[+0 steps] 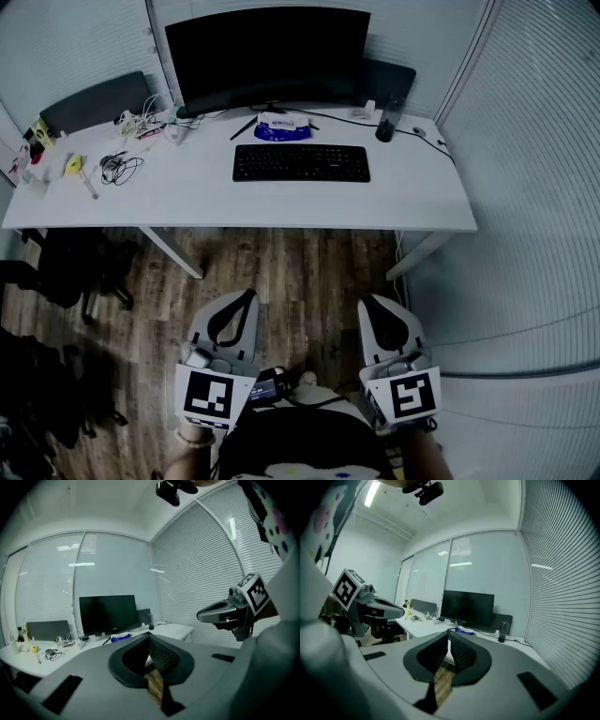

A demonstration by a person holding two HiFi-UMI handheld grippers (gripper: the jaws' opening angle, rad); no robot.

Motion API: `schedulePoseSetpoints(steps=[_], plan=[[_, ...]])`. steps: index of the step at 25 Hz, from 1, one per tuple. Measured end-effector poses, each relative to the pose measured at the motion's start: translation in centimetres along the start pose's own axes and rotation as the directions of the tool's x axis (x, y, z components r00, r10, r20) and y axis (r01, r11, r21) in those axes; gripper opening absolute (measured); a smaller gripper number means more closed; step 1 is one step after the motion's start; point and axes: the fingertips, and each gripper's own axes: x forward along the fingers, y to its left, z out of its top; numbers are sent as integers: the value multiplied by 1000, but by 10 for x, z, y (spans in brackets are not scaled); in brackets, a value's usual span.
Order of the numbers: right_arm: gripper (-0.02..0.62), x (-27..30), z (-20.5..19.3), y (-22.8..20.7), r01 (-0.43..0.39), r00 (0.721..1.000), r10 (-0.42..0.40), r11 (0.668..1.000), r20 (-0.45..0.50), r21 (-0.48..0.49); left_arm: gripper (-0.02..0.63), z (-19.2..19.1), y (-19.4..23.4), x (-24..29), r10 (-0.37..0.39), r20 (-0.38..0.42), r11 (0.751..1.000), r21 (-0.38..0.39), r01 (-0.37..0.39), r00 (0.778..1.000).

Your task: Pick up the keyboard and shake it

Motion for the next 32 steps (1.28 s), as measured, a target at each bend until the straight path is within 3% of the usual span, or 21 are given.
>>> schedulePoseSetpoints(steps=[9,19,22,25,32], plan=[[44,2,-8,-2,-13,999,12,999,-33,-30,17,-2,2,2,6,-6,1000,0,-6,1000],[44,-1,-9,-7,-28,999,28,1000,-25,-1,17,0,-2,4,17,-10,1000,-5,-17,1000],[44,-3,-4,-9,-32,999,32,999,4,28,17,2,-4,4,23,-7,1000,0,-23,1000],[44,-3,6,-7,-43,998,43,999,45,-8,17,5,-8,5,31,-2,999,8,-31,1000],[44,-11,-7,-27,-45,999,43,997,30,67,17,9,-20,7,65,6,998,15,-65,998]])
